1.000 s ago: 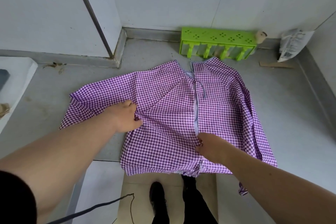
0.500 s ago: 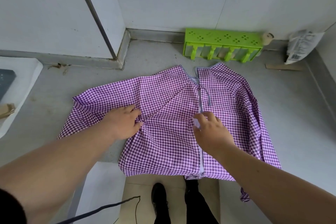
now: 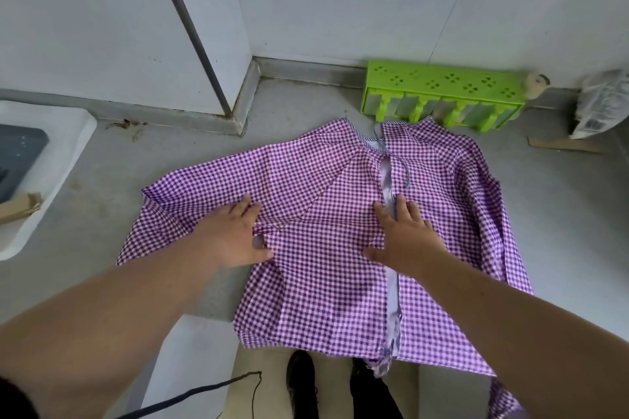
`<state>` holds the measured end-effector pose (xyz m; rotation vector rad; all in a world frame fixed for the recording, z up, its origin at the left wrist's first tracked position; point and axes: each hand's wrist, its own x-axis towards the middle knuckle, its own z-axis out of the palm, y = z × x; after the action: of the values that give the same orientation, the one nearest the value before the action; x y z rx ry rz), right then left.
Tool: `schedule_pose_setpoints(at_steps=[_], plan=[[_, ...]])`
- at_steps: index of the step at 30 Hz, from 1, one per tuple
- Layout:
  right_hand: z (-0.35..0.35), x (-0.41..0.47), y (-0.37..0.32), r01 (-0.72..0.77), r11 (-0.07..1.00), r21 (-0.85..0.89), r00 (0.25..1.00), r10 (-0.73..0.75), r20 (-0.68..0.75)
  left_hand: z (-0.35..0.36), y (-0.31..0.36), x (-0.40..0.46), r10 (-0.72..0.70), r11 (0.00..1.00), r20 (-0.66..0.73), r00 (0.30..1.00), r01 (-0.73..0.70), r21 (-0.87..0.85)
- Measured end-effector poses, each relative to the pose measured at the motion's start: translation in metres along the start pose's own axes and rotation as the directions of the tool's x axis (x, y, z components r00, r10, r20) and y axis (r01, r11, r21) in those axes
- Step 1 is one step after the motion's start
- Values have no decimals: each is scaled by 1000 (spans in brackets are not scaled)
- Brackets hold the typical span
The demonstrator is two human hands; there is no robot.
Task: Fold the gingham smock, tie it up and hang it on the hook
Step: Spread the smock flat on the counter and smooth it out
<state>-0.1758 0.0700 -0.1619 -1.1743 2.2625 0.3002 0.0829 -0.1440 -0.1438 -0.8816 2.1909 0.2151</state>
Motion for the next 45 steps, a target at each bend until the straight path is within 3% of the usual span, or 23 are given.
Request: schedule_pose_setpoints(at_steps=[3,5,7,8,10,12,13,15,18,24,28,30,32,37,39,41,43,45], plan=[[-17,25,10,4,1000,-24,1000,-3,24,5,-9,-6,43,998,-209,977,-32,55],[-26,38,14,14,1000,-22,1000,-13,28,15,-13,-12,246,967,-415,876,-191,170],[-34,46,16,-2,1000,-7,1000,2,21,27,-16,-12,409,910,-481,776,-309,276],[-39,46,15,-21,999,-27,1000,21,-6,30,-17,-13,394,917,-450,802,-312,247],[-41,36,2,-38,993,-110,986,20,-168,31,-19,-12,234,972,-352,906,-217,86],[-35,15,-22,75,988,-134,940,-115,-321,29,-21,-11,113,994,-283,952,-111,24],[-29,5,-35,188,974,-123,925,-218,-312,29,-23,-10,102,995,-272,957,-98,27],[-12,-11,-54,357,930,-90,918,-367,-152,31,-25,-9,120,993,-301,946,-107,57],[13,-9,-56,375,911,-170,926,-378,14,31,-25,-4,95,994,-315,944,-74,79],[8,4,-43,369,887,-277,924,-382,7,12,-33,6,-153,988,-221,963,150,-27],[1,7,-47,360,888,-284,929,-368,29,0,-19,-8,4,1000,-376,927,0,10],[-1,8,-50,355,898,-260,932,-361,25,3,4,-20,-9,995,-259,966,-18,-101],[-2,9,-51,353,902,-251,934,-356,32,10,22,-25,-80,965,-100,992,52,-258],[-2,9,-47,365,891,-271,928,-373,25,22,24,-20,-109,817,28,994,106,-567],[-3,10,-46,362,890,-276,929,-370,25,26,20,-25,-80,714,119,990,140,-686],[-5,10,-47,364,890,-274,928,-372,24,28,20,-33,9,673,230,973,164,-722],[-6,10,-48,366,890,-272,927,-375,19,24,24,-40,44,762,274,961,145,-631],[-7,10,-48,367,889,-274,927,-374,27,20,27,-36,-66,900,77,995,93,-426]])
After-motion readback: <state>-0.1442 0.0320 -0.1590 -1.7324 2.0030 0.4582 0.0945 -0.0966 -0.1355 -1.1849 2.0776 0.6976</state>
